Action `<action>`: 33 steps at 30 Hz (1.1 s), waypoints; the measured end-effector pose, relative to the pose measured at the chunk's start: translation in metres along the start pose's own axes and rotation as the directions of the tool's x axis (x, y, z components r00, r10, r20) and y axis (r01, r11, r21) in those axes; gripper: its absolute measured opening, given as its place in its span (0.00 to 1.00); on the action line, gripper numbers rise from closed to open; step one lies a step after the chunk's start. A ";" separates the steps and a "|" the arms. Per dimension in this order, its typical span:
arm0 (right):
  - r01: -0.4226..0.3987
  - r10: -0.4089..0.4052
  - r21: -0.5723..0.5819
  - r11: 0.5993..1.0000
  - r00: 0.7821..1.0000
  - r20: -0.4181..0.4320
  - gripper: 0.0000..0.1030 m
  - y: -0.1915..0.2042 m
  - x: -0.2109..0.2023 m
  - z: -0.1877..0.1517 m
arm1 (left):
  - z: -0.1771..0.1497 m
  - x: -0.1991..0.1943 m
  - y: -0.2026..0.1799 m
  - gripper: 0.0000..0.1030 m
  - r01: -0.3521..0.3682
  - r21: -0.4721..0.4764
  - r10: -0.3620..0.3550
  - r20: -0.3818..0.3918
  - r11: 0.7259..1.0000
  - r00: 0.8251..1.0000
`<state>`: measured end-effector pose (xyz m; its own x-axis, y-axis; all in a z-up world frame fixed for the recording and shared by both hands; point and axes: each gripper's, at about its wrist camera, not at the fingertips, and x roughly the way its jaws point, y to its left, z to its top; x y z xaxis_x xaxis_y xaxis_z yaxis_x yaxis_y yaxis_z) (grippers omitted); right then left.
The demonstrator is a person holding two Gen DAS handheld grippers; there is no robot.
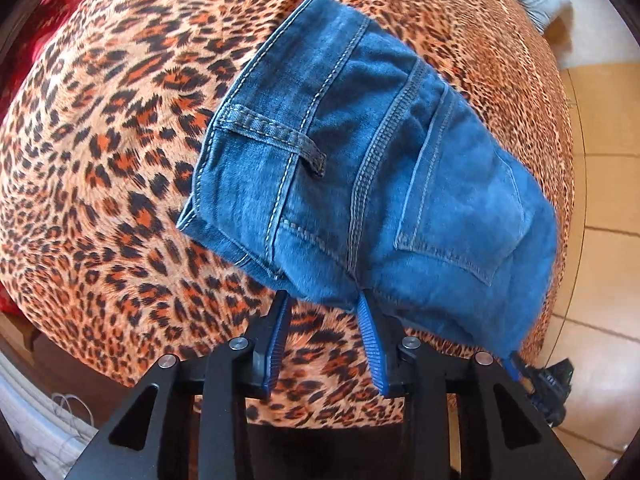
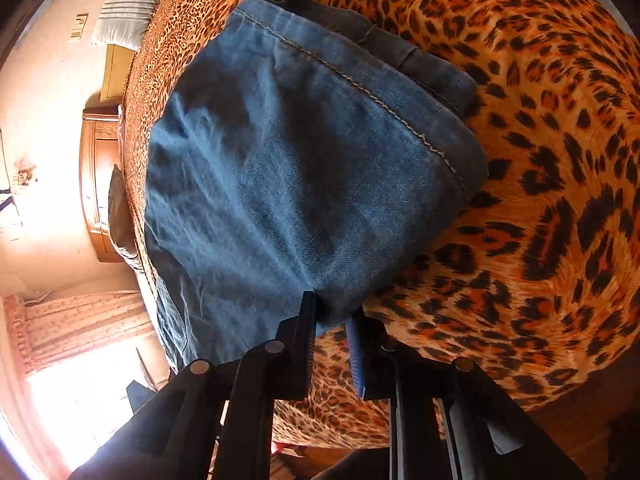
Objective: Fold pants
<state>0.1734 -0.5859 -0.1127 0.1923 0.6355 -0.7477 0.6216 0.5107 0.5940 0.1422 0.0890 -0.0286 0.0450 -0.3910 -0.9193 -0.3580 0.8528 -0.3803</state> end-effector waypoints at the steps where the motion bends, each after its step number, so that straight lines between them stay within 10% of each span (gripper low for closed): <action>1: 0.014 -0.014 -0.034 0.999 1.000 0.003 0.25 0.004 -0.011 -0.001 | -0.007 -0.010 -0.001 0.39 0.007 0.039 -0.007 0.006 0.999 1.000; 9: 0.149 -0.091 -0.256 0.955 0.970 0.226 0.54 0.054 -0.076 0.051 | 0.052 -0.082 -0.003 0.69 0.016 0.025 -0.020 0.190 1.000 0.982; 19: 0.195 -0.138 -0.237 0.952 0.961 0.239 0.54 0.098 -0.020 0.154 | 0.166 0.002 0.002 0.69 0.007 -0.085 -0.006 0.007 0.996 1.000; 28: 0.300 -0.249 -0.268 0.916 0.946 0.206 0.54 0.102 0.026 0.184 | 0.181 0.037 -0.006 0.64 -0.002 -0.108 0.000 -0.024 0.994 1.000; 31: 0.325 -0.268 -0.362 0.874 0.943 0.200 0.07 0.113 0.029 0.180 | 0.167 0.025 -0.007 0.32 -0.002 -0.131 0.000 -0.012 0.991 1.000; 33: 0.299 -0.211 -0.405 0.864 0.946 0.248 0.05 0.123 0.011 0.172 | 0.154 0.004 -0.011 0.28 0.013 -0.096 -0.009 0.042 0.995 0.999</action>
<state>0.3832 -0.6158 -0.0986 0.2390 0.3497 -0.9059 0.2874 0.8656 0.4100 0.2900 0.1311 -0.0437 0.0872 -0.3840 -0.9192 -0.4453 0.8104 -0.3807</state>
